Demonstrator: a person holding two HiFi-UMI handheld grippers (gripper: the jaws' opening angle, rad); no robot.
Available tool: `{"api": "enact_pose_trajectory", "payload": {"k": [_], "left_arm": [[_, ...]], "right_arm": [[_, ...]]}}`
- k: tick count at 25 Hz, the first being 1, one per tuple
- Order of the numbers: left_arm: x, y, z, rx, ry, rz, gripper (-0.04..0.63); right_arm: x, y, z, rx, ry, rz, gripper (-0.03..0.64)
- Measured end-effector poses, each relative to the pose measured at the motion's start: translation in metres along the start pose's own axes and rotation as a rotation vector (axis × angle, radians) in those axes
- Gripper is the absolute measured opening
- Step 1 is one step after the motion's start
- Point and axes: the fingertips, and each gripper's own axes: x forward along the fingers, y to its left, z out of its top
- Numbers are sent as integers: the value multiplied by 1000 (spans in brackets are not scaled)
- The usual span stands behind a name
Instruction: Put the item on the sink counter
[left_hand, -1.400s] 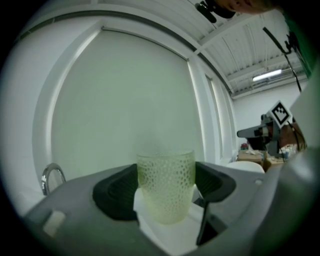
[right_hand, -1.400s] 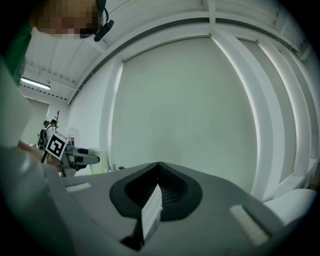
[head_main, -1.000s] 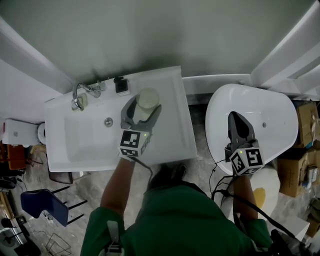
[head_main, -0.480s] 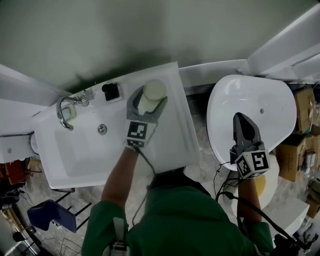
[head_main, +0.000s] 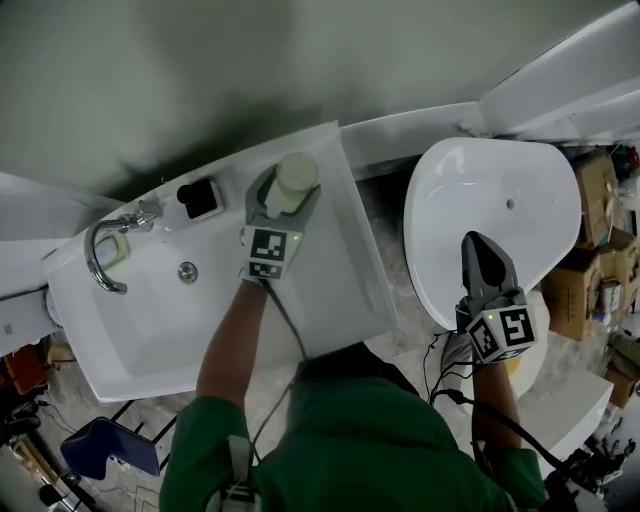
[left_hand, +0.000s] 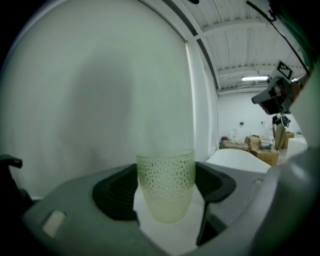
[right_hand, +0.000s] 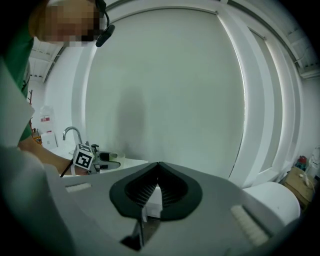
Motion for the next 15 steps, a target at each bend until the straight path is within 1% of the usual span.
{"api": "enact_pose_trajectory", "payload": {"k": [4,9,15], "left_arm": [[15,3,-14,6,13,-12,353],[27,1,-23,15,26,-35,353],[38,1,-32,11,21,-47,353]], "right_arm": [[6,5,-5,0,18,3,-3],[7,6,-10,5,36,-5,-3],[8,13,-20,0,64,-2,-3]]}}
